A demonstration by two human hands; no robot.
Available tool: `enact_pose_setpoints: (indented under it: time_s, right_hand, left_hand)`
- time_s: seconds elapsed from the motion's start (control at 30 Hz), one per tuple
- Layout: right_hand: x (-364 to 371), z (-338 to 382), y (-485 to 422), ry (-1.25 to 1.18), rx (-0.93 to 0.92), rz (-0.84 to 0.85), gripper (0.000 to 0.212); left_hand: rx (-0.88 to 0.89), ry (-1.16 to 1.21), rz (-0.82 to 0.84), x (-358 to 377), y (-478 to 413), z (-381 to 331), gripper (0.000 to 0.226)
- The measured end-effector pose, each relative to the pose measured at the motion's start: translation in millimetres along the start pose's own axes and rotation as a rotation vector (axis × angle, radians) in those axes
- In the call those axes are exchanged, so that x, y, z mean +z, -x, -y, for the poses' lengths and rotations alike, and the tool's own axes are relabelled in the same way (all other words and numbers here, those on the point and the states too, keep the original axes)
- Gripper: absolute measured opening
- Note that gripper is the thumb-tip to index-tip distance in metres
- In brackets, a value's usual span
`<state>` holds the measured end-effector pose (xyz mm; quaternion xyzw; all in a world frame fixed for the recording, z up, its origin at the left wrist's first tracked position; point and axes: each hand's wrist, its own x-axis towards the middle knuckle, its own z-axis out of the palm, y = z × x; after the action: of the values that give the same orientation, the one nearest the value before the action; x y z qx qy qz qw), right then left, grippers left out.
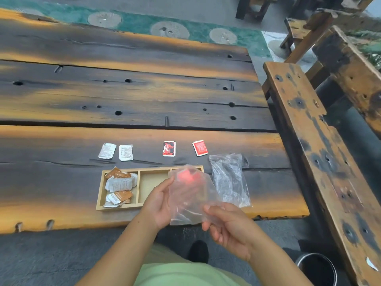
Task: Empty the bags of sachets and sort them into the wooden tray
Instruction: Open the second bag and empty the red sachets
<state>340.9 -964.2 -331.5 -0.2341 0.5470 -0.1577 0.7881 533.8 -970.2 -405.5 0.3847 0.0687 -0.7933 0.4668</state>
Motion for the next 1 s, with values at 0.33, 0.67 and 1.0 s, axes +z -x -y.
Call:
enact_pose_setpoints:
  time_s: [0.33,0.67,1.0]
  right_hand:
    - [-14,-5,-19,0.358,-0.175,-0.078,0.017]
    - [-105,11,-40,0.552,-0.269,-0.259,0.025]
    - [-198,16,-87,0.668,-0.358,-0.402,0.018]
  left_hand:
    - [0.119,-0.225,0.007,18,-13,-34,0.046]
    - [0.268,-0.412,-0.192,81,-66,14,0.021]
    - [0.32,-0.651,-0.363,121,-133,57,0.012]
